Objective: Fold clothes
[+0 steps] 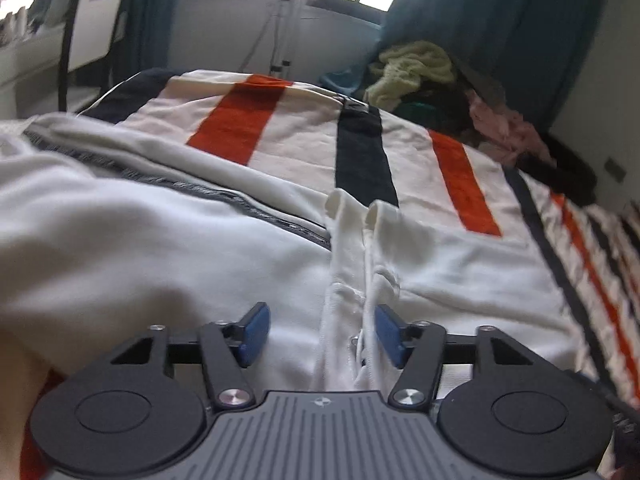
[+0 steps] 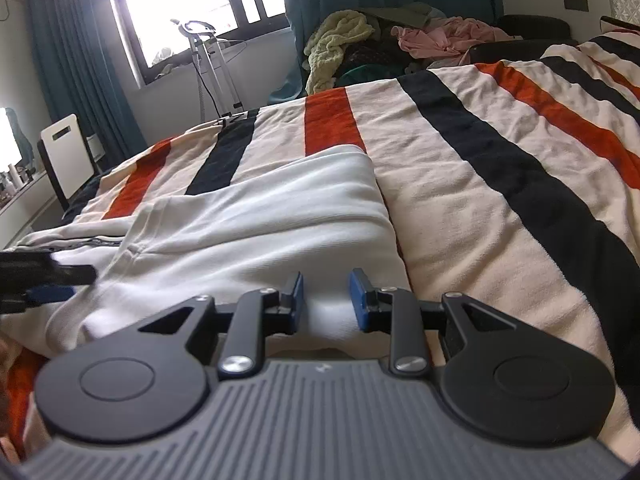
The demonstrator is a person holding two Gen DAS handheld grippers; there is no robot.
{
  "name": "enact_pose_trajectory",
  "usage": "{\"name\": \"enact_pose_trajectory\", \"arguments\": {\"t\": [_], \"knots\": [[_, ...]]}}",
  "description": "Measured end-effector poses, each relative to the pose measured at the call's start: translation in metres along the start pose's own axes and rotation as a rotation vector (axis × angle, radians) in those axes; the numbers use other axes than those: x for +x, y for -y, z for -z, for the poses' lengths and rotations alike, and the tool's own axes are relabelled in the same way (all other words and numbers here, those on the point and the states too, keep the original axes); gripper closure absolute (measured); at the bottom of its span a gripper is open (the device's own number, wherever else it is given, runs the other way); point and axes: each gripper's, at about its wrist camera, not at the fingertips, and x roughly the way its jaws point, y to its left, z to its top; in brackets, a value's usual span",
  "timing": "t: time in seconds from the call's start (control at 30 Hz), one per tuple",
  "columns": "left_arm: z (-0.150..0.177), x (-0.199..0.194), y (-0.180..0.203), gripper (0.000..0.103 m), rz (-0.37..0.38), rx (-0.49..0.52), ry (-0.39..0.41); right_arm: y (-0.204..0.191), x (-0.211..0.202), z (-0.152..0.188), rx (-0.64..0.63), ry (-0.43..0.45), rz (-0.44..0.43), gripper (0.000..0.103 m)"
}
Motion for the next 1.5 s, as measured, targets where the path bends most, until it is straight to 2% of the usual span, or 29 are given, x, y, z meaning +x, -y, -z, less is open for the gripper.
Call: {"name": "enact_pose_trajectory", "arguments": {"t": [0.03, 0.1, 0.23, 0.33, 0.47, 0.6, 0.73, 0.83, 0.9, 0.97, 1.0, 1.07, 1.13, 1.23, 1.37, 1.5], "knots": [[-0.001, -0.008, -0.006, 0.018, -0.005, -0.023, 0.000, 0.000, 0.000, 0.000, 0.001, 0.000, 0.001, 0.074], [-0.006, -0.023, -0.022, 0.013, -0.029, -0.084, 0.001, -0.001, 0.000, -0.001, -0.001, 0.000, 0.006, 0.074], [-0.014, -0.040, -0.077, 0.004, -0.072, -0.312, -0.023, -0.004, -0.001, 0.000, -0.009, 0.004, 0.017, 0.074], [-0.016, -0.049, -0.121, 0.004, -0.098, -0.508, -0.037, -0.004, 0.000, -0.001, 0.003, 0.005, 0.013, 0.074], [-0.008, -0.046, -0.181, 0.004, -0.083, -0.807, -0.040, -0.002, -0.001, -0.001, 0.021, 0.005, 0.011, 0.073], [-0.008, -0.030, -0.222, 0.007, -0.031, -0.959, -0.004, -0.002, -0.001, 0.000, 0.027, 0.006, 0.014, 0.074], [-0.009, -0.036, -0.244, 0.018, -0.013, -1.044, 0.137, -0.002, -0.001, 0.000, 0.038, 0.007, 0.015, 0.073], [-0.016, -0.042, -0.250, 0.019, -0.022, -1.016, 0.251, -0.003, 0.000, 0.000, 0.037, 0.008, 0.021, 0.073], [-0.021, -0.042, -0.253, 0.021, -0.048, -0.971, 0.279, -0.005, -0.001, 0.001, 0.030, 0.011, 0.026, 0.073], [-0.023, -0.036, -0.256, 0.037, -0.075, -0.951, 0.261, -0.006, -0.002, 0.001, 0.021, 0.018, 0.031, 0.073], [-0.023, -0.032, -0.259, 0.049, -0.097, -0.949, 0.241, -0.007, -0.003, 0.001, 0.016, 0.023, 0.034, 0.073], [-0.026, -0.030, -0.260, 0.057, -0.114, -0.923, 0.238, -0.007, -0.005, 0.001, 0.008, 0.031, 0.036, 0.073], [-0.030, -0.030, -0.259, 0.072, -0.130, -0.880, 0.250, -0.007, -0.007, 0.000, 0.001, 0.036, 0.038, 0.073], [-0.046, -0.037, -0.226, 0.082, -0.226, -0.720, 0.303, -0.006, -0.005, 0.001, -0.007, 0.019, 0.045, 0.074], [-0.061, -0.051, -0.174, 0.085, -0.339, -0.503, 0.403, -0.005, -0.010, -0.001, -0.014, 0.054, 0.079, 0.073], [-0.069, -0.069, -0.104, 0.085, -0.415, -0.221, 0.552, 0.003, -0.022, -0.007, 0.020, 0.113, 0.095, 0.073]]}}
